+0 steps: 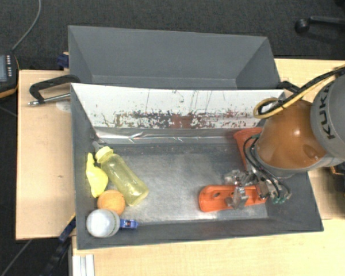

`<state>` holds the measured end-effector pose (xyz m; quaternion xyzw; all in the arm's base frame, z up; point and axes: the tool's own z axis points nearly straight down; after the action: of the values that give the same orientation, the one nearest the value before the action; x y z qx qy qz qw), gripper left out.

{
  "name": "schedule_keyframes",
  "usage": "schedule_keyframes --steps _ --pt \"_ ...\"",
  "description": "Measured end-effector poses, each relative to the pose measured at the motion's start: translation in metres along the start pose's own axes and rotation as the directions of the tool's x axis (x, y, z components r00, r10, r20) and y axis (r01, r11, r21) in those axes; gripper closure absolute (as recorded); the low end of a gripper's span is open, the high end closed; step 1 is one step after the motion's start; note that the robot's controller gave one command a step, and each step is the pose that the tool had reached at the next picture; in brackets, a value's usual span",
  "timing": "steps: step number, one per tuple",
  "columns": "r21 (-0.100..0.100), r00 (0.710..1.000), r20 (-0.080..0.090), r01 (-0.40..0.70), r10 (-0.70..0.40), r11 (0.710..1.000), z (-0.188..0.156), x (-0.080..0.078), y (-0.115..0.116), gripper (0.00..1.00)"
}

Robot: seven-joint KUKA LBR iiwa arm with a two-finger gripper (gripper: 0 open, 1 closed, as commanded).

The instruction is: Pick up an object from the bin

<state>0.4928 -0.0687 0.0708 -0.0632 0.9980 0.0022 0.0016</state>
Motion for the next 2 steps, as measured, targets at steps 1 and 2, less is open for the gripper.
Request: schedule_keyframes --steps 1,2 --pt "0.002 0.998 0.005 0.065 -0.065 0.998 0.0 -0.013 0.017 1.0" --pt "-0.002 0.997 -0.002 0.082 -0.083 0.997 -0.046 -0.01 0.016 1.0"
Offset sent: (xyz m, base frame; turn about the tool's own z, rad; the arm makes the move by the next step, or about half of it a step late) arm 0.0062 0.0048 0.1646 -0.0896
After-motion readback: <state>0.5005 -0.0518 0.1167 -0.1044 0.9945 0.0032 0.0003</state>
